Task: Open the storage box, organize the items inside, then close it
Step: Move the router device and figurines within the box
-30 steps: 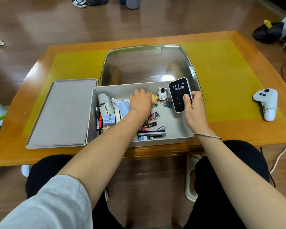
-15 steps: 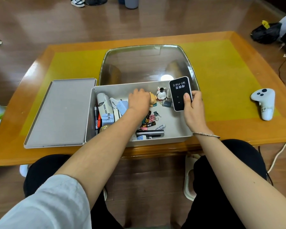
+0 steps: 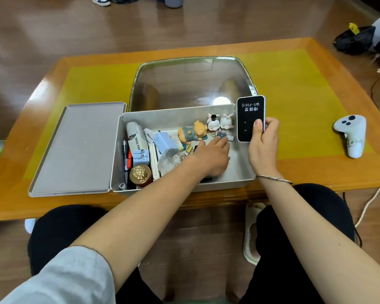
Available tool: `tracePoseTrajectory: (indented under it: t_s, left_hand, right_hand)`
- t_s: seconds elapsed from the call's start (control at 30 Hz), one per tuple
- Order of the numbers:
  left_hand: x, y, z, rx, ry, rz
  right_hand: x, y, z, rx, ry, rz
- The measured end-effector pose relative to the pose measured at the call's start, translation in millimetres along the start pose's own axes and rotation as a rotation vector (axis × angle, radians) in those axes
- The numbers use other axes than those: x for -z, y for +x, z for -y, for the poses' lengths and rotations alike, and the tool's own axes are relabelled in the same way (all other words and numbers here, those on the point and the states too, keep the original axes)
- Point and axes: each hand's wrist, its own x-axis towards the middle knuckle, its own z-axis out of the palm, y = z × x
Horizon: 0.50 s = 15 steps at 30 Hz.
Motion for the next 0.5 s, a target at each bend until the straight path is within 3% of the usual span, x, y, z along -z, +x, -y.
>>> tracePoseTrajectory:
  t_s: [0.5]
  left_hand:
    - [-0.8, 11.4, -5.4, 0.056, -0.008, 0.034]
  right_hand:
    - [-0.6, 0.9, 1.4, -0.029, 0.006, 0.025]
